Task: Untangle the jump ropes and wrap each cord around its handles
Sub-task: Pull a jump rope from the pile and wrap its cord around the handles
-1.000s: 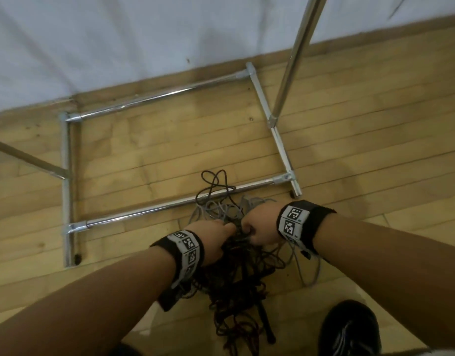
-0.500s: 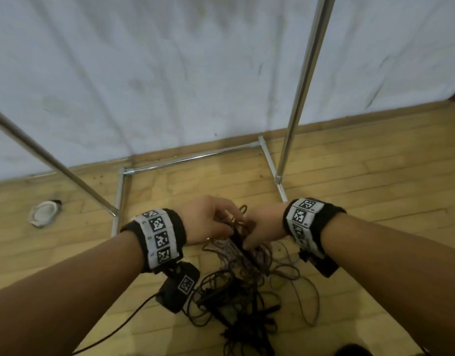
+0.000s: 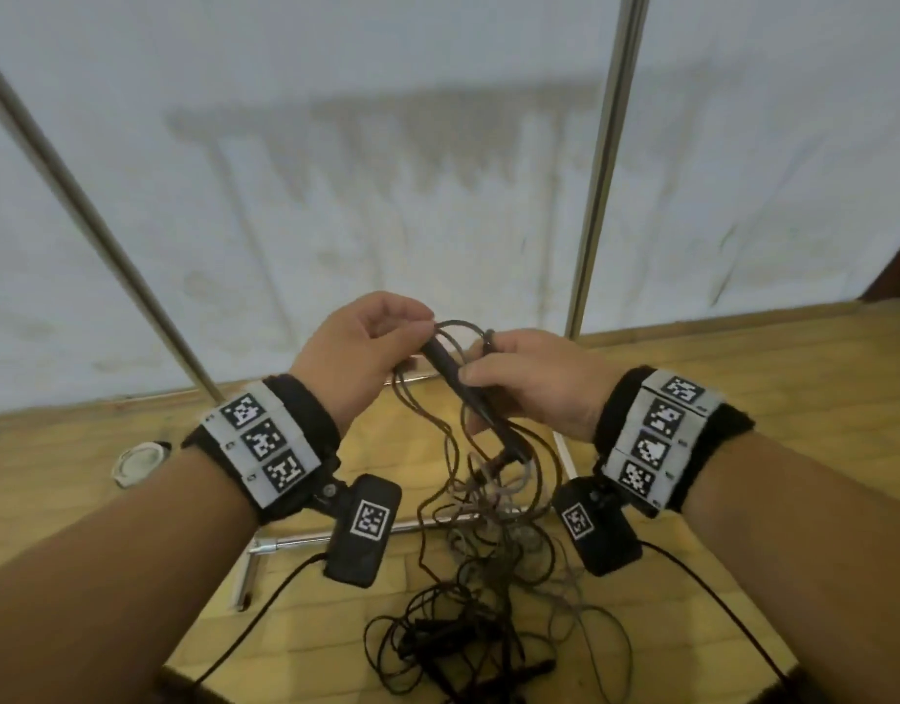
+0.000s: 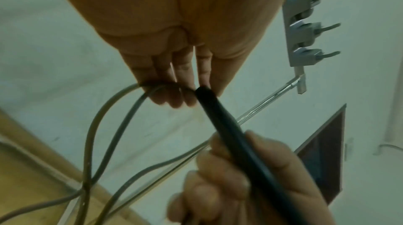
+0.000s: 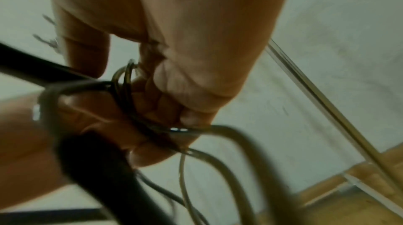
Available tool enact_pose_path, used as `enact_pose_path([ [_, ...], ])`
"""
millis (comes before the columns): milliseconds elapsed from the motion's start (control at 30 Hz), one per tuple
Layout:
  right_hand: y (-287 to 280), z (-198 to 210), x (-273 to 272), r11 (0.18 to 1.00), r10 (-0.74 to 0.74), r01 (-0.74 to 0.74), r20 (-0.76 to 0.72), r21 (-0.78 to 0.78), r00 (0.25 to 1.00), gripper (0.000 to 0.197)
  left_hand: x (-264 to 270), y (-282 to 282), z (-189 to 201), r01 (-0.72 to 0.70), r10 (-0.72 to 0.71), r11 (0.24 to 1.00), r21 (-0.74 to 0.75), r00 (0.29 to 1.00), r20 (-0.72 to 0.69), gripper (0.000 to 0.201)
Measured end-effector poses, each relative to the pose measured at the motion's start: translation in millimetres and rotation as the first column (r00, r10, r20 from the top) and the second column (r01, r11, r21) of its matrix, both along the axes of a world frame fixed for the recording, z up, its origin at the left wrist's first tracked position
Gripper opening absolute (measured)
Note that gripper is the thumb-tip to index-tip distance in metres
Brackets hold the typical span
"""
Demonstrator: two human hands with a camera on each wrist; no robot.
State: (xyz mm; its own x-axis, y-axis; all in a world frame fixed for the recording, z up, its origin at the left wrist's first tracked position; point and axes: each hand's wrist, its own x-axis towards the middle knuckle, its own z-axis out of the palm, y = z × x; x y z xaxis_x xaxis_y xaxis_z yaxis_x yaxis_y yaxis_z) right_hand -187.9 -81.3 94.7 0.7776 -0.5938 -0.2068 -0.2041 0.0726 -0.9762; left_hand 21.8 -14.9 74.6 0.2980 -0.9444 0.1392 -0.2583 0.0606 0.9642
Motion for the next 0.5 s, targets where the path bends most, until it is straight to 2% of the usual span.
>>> enact_pose_path([
  [100,3.1,7.9,-1.8,0.993,-0.106,0.1,0.111,0.062,0.988,0.005,-4.1,7.5,-1.1,-0.043,0.047,0.999,-0.026,0.987,0.152,0.026],
  [167,5.4,1.6,-1.6,0.984,-0.135,0.121,0.108,0.134,0.985,0.007,-8.6,12.9,-10.7,0.079,-0.089,0.995,0.067,0.981,0.17,0.026],
  [200,7.2,-3.5,-1.6,0.982,-0.14,0.128,0.08,0.139,0.987,0.008,-12.0,15.6,-17.1,0.167,-0.194,0.974,0.153,0.964,0.185,0.033],
  [267,11.4,-12.8,-0.8,0.983,-0.142,0.139,0.017,0.122,0.99,0.012,-17.7,19.6,-29.8,0.258,-0.357,0.914,0.313,0.878,0.319,0.047],
  [367,14.4,-16.5,1.8,0.979,-0.153,0.151,0.002,0.134,0.988,0.017,-23.4,19.4,-41.3,0.197,-0.43,0.881,0.43,0.712,0.556,0.051],
  [400,13.9,-16.2,2.9,0.977,-0.158,0.155,0.012,0.147,0.987,0.017,-24.0,17.9,-42.6,0.18,-0.43,0.879,0.441,0.698,0.572,0.051],
  [433,13.4,-15.1,4.0,0.974,-0.164,0.158,0.022,0.16,0.986,0.017,-24.1,16.2,-42.7,0.183,-0.426,0.879,0.441,0.716,0.553,0.051],
  [500,12.7,-12.4,7.2,0.972,-0.158,0.149,0.038,0.182,0.987,0.021,-23.2,14.5,-42.7,0.225,-0.415,0.879,0.42,0.794,0.445,0.048],
])
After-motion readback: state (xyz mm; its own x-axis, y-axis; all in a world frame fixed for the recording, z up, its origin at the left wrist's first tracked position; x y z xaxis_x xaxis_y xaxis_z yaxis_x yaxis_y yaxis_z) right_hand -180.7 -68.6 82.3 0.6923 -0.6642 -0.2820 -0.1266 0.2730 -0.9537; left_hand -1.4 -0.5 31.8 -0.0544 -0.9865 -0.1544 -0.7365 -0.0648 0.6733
